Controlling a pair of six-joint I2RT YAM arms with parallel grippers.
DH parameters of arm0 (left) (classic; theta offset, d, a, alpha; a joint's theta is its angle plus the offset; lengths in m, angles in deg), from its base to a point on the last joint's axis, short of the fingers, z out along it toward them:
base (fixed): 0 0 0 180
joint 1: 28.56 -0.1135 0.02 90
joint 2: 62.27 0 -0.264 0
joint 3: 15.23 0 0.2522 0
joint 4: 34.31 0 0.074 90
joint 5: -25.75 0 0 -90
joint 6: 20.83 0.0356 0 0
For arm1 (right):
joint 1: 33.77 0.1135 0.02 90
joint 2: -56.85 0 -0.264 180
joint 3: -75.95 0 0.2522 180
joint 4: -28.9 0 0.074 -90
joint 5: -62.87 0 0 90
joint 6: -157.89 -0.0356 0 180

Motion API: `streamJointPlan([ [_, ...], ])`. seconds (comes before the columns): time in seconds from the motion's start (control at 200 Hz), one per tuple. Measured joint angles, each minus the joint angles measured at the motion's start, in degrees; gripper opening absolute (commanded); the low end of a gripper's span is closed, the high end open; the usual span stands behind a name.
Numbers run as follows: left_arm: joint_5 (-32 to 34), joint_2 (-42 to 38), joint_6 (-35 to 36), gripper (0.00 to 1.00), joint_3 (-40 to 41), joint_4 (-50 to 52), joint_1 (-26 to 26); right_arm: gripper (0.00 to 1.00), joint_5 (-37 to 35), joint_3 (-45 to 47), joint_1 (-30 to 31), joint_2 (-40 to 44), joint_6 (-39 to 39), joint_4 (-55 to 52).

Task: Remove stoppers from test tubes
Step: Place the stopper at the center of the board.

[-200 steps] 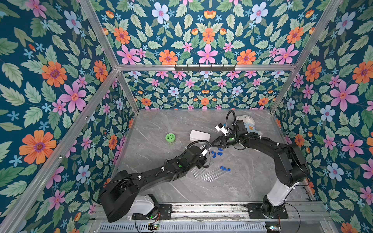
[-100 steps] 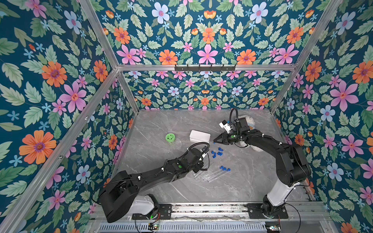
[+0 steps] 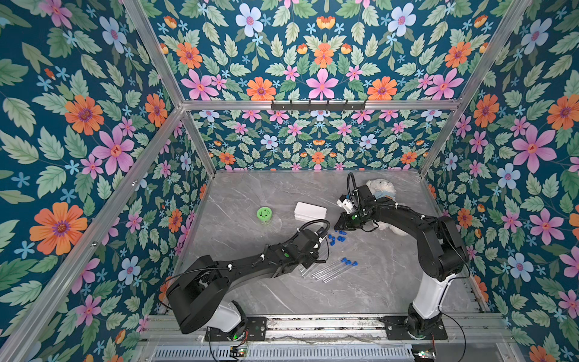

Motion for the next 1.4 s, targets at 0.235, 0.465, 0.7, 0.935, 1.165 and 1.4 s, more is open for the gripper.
streamJointPlan([
  [0.235,0.5,5.3,-0.5,0.00,-3.6,1.6,-0.3,0.07,-3.8,-1.5,0.9,-2.1,0.7,-2.3],
  [0.465,0.7,7.4,-0.9,0.00,-4.4,2.7,-0.8,0.10,-5.2,-1.7,1.1,-2.4,0.9,-2.9],
  [0.7,0.9,8.7,-1.2,0.00,-5.3,3.8,-1.4,0.13,-5.6,-1.8,1.1,-2.5,1.1,-2.9],
  [0.935,0.9,10.4,-1.4,0.00,-6.5,4.3,-1.8,0.21,-5.8,-1.8,1.1,-2.5,1.1,-2.9],
  [1.165,0.8,10.8,-1.5,0.00,-6.6,4.5,-1.9,0.27,-6.0,-1.8,1.1,-2.3,1.1,-2.9],
  [1.4,0.8,11.0,-1.5,0.00,-6.8,4.5,-1.9,0.31,-6.1,-1.6,1.1,-1.7,1.1,-2.9],
])
